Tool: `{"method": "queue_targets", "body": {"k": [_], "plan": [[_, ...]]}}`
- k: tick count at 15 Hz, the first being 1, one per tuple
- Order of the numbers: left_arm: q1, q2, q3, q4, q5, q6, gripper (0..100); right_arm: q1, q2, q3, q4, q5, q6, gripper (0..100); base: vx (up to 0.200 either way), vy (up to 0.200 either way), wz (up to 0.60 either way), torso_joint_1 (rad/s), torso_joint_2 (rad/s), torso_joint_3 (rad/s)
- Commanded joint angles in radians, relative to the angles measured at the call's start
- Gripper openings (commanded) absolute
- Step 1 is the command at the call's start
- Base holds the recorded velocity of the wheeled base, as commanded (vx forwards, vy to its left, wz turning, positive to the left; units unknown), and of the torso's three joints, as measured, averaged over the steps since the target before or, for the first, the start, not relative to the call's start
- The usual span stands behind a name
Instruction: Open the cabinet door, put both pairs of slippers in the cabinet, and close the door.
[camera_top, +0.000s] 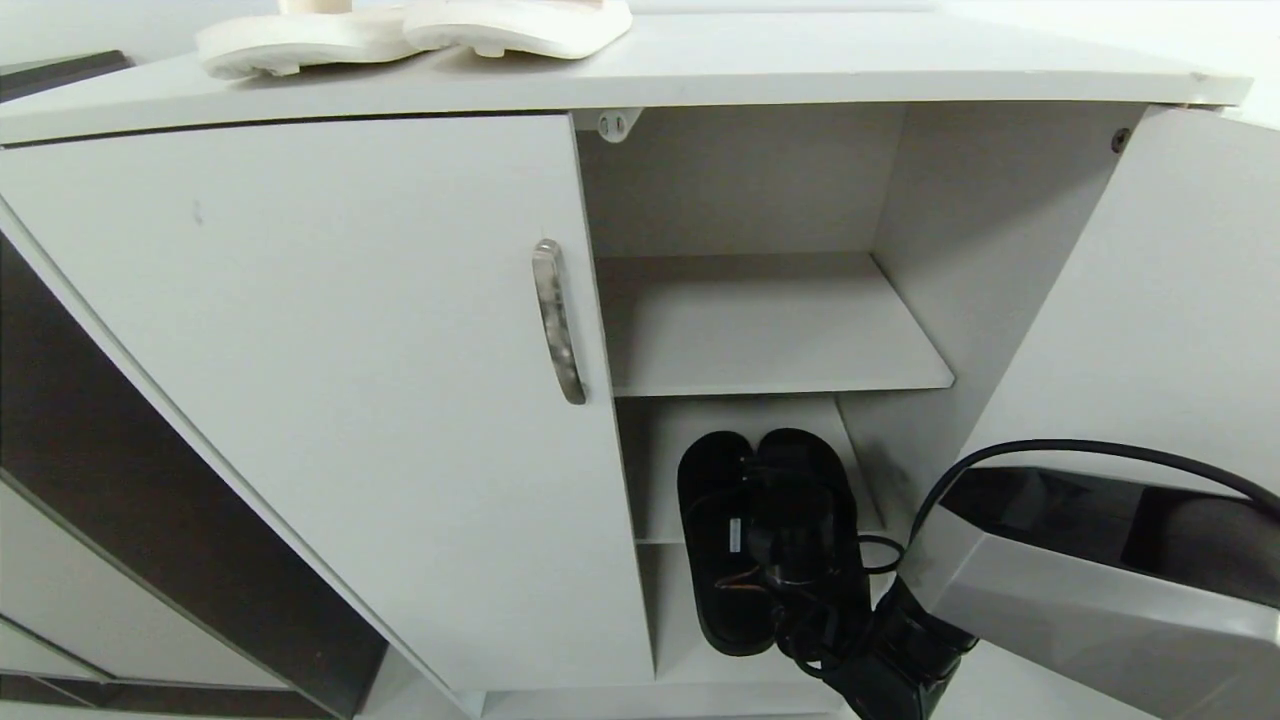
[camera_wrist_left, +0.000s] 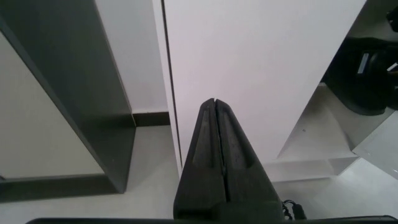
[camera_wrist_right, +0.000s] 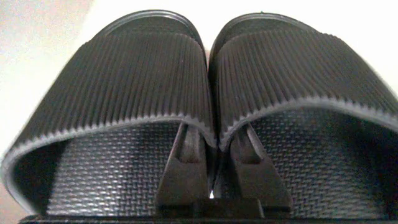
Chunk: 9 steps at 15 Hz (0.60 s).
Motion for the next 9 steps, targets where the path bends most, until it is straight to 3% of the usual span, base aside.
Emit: {"method": "queue_targets", "body": {"k": [1, 9], "plan": [[0.0, 0.002, 0.0, 0.0, 0.0, 0.0, 0, -0.003, 0.001, -0.003, 0.0, 0.019, 0.0, 0, 0.0, 0.0, 0.0, 0.0, 0.0, 0.0], [0.0, 0.002, 0.0, 0.0, 0.002, 0.0, 0, -0.062, 0.076, -0.216, 0.116, 0.05, -0.005, 0, 0.0, 0.0, 0.0, 0.0, 0.0, 0.0]]}}
